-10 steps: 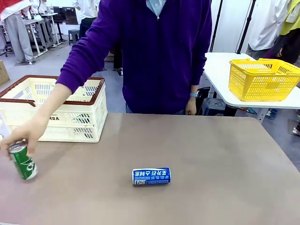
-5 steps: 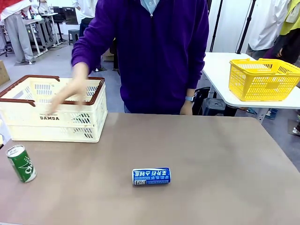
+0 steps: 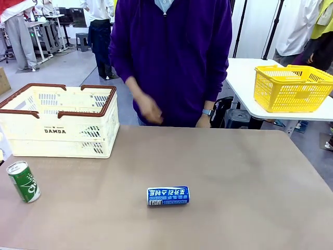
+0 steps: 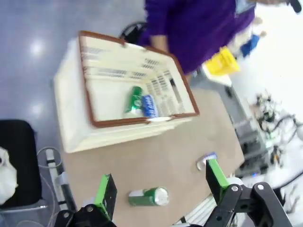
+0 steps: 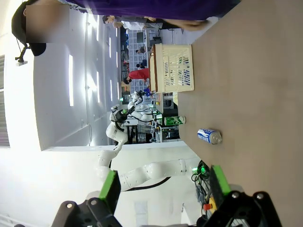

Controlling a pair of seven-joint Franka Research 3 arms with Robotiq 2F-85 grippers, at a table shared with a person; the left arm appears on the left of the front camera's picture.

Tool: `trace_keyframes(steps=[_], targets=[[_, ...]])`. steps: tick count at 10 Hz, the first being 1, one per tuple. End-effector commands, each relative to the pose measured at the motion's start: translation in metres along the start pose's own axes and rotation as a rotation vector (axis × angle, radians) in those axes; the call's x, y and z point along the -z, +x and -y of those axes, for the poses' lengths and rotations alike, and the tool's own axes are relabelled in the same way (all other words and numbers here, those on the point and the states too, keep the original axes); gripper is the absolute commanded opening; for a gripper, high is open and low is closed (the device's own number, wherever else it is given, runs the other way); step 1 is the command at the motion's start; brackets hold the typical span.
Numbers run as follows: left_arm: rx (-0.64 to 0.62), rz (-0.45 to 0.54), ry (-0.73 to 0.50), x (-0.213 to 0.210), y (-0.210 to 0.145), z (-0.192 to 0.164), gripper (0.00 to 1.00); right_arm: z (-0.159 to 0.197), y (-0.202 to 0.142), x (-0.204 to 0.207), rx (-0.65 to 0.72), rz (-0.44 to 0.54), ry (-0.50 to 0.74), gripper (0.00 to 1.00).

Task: Place the drinks into the Shopping basket.
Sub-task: Pick up one drink and place it into the Shopping basket.

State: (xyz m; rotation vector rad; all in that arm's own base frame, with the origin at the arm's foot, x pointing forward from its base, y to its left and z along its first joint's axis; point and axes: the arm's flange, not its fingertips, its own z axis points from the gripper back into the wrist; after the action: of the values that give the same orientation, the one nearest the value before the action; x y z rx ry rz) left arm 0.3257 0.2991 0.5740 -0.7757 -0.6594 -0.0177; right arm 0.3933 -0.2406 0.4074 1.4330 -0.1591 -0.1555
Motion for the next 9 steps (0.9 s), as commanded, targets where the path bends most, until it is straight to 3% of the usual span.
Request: trace_keyframes(steps=[1, 3, 5, 6, 7, 9], targets=[[0.173, -0.150, -0.004, 0.065, 0.021, 0.067, 1.00, -0.005, 0.000, -0.001, 0.019, -0.011, -0.005, 1.00], [0.443, -0.262, 0.023, 0.141, 0.026, 0.153, 1.00, -0.005, 0.000, -0.001, 0.019, -0.011, -0.005, 1.00], [0.738, -0.350, 0.114, 0.212, 0.000, 0.243, 1.00, -0.005, 0.000, -0.001, 0.019, -0.011, -0.005, 1.00], [0.901, -0.351, 0.231, 0.252, -0.021, 0.286, 1.00, -0.005, 0.000, -0.001, 0.019, -0.011, -0.005, 1.00], [1.077, -0.414, 0.252, 0.299, -0.053, 0.335, 1.00, -0.005, 0.000, -0.001, 0.019, -0.011, -0.005, 1.00], [1.361, -0.495, 0.321, 0.375, -0.127, 0.397, 1.00, -0.005, 0.000, -0.001, 0.019, -0.011, -0.005, 1.00]])
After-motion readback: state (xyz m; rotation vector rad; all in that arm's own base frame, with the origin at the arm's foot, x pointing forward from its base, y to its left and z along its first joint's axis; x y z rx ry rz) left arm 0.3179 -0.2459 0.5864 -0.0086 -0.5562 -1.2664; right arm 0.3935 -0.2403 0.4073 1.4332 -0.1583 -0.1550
